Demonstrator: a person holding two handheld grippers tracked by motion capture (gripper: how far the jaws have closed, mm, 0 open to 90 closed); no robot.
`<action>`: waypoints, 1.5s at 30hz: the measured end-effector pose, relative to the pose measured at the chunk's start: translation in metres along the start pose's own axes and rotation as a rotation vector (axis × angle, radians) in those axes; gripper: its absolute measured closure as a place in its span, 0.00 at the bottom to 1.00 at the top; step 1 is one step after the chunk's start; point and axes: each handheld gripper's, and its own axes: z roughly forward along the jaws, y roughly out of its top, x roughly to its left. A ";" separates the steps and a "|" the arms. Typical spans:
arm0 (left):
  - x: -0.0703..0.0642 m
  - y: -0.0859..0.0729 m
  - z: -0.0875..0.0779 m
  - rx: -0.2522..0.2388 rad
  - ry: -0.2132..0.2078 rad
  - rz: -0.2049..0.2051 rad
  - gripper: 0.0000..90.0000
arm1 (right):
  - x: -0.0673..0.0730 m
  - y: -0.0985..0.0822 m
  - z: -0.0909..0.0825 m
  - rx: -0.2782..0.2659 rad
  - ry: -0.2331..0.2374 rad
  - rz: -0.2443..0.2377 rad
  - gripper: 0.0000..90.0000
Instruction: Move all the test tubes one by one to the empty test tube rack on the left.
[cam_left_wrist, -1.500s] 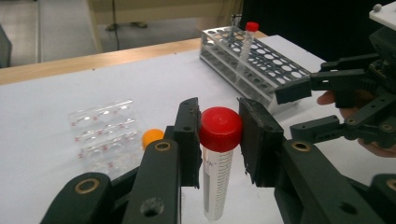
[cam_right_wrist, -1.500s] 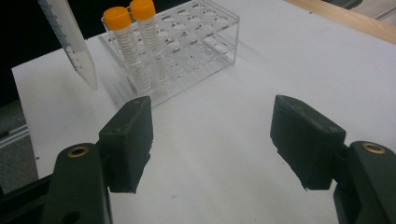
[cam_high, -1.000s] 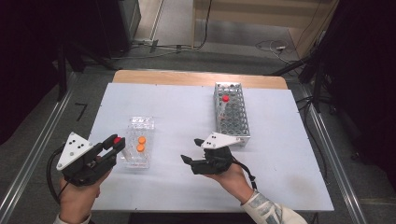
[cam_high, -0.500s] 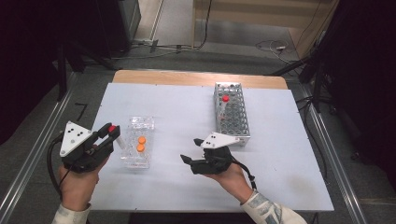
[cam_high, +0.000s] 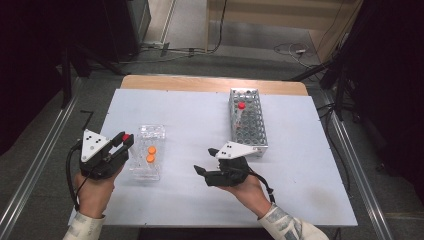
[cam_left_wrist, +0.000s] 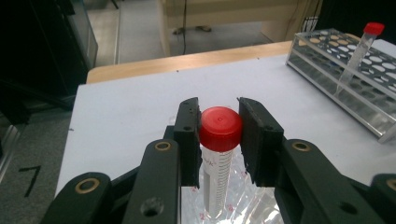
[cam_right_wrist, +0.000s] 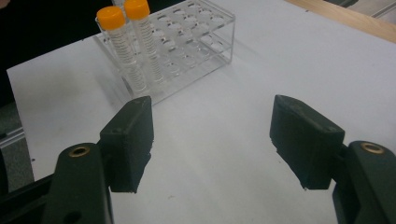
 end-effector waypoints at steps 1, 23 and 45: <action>-0.001 -0.002 0.001 0.002 0.000 0.002 0.78 | 0.000 0.000 0.000 -0.001 -0.001 0.000 0.32; -0.004 -0.014 0.005 0.043 -0.019 -0.022 0.70 | 0.000 0.000 -0.001 -0.001 -0.004 -0.003 0.32; -0.012 -0.006 -0.005 0.003 -0.054 -0.078 0.26 | -0.079 0.002 -0.011 -0.058 -0.282 0.167 0.36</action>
